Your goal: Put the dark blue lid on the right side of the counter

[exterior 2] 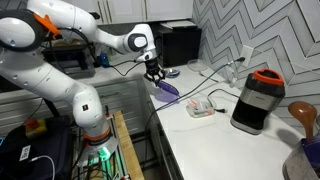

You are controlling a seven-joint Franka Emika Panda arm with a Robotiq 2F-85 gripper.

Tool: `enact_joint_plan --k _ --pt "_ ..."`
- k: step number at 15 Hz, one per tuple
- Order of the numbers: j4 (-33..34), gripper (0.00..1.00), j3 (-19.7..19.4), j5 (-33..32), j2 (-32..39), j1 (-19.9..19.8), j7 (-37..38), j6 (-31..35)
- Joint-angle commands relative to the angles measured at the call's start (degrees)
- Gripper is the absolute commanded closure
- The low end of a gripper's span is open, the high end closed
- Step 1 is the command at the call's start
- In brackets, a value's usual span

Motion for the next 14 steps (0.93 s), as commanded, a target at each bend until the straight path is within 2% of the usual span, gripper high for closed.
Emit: enact_joint_plan --k 1,5,6,8,11,14 --pt "0.09 0.95 0.50 0.34 -0.07 -0.54 -0.31 -0.08" --pt "0.09 0.95 0.50 0.34 -0.08 -0.54 -0.37 -0.07" --pt "0.09 0.99 0.50 0.34 -0.08 -0.54 -0.37 -0.07" --pt "-0.58 0.99 -0.24 0.88 -0.34 0.46 -3.35 0.70" --pt "-2.94 0.99 -1.38 1.07 -1.54 1.06 -9.16 4.61" --pt "-4.91 0.99 -2.81 3.16 -1.02 1.90 -16.27 11.90"
